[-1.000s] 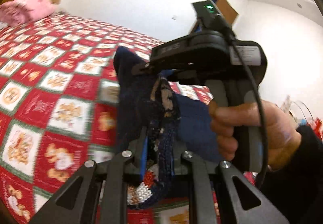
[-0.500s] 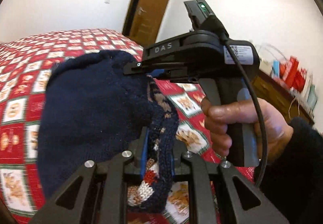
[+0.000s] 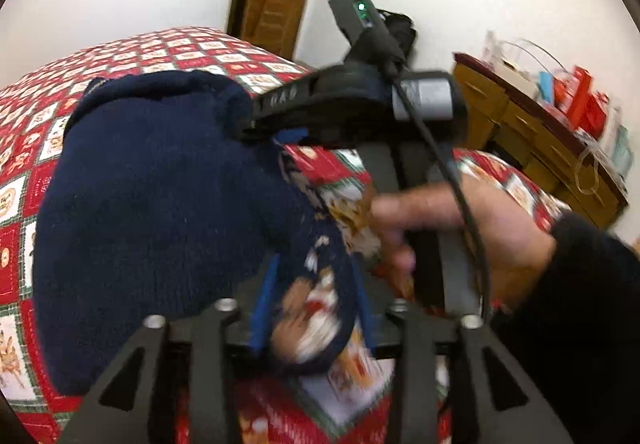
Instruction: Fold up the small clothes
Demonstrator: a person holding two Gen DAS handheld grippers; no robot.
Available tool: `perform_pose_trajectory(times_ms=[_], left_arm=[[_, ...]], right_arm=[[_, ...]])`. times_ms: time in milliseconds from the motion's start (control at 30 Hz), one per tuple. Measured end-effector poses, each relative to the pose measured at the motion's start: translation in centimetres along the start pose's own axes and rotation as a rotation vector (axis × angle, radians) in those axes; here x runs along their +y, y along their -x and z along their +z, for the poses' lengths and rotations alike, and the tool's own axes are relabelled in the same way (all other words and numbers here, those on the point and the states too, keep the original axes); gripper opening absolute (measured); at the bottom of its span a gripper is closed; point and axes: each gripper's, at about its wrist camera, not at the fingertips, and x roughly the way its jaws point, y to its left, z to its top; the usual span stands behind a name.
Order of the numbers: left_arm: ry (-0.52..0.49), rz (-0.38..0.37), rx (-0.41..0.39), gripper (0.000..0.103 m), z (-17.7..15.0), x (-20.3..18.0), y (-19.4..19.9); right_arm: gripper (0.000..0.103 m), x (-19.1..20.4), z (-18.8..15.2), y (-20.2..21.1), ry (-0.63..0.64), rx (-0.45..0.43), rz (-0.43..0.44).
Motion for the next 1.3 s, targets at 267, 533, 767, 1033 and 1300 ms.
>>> perform_pose_trajectory(times_ms=[267, 533, 767, 1033, 1300], left_arm=[[-0.03, -0.078, -0.024, 0.075, -2.7, 3.8, 5.2], [0.158, 0.008, -0.111, 0.079, -3.5, 9.2, 8.5], [0.212, 0.124, -0.101, 0.079, -3.5, 12.1, 8.8], [0.246, 0.141, -0.092, 0.079, 0.2, 16.9, 8.3], [0.283, 0.156, -0.028, 0.079, 5.6, 22.0, 3.4]], right_arm=[[0.03, 0.6, -3.9, 14.6, -0.108, -0.278, 0.135], [0.055, 7.6, -14.8, 13.0, 0.012, -0.098, 0.016], [0.06, 8.6, -17.0, 5.7, 0.069, 0.022, -0.188], [0.019, 7.6, -14.9, 5.3, 0.2, 0.018, -0.276], [0.032, 2.6, -13.5, 7.2, 0.017, 0.059, -0.224]])
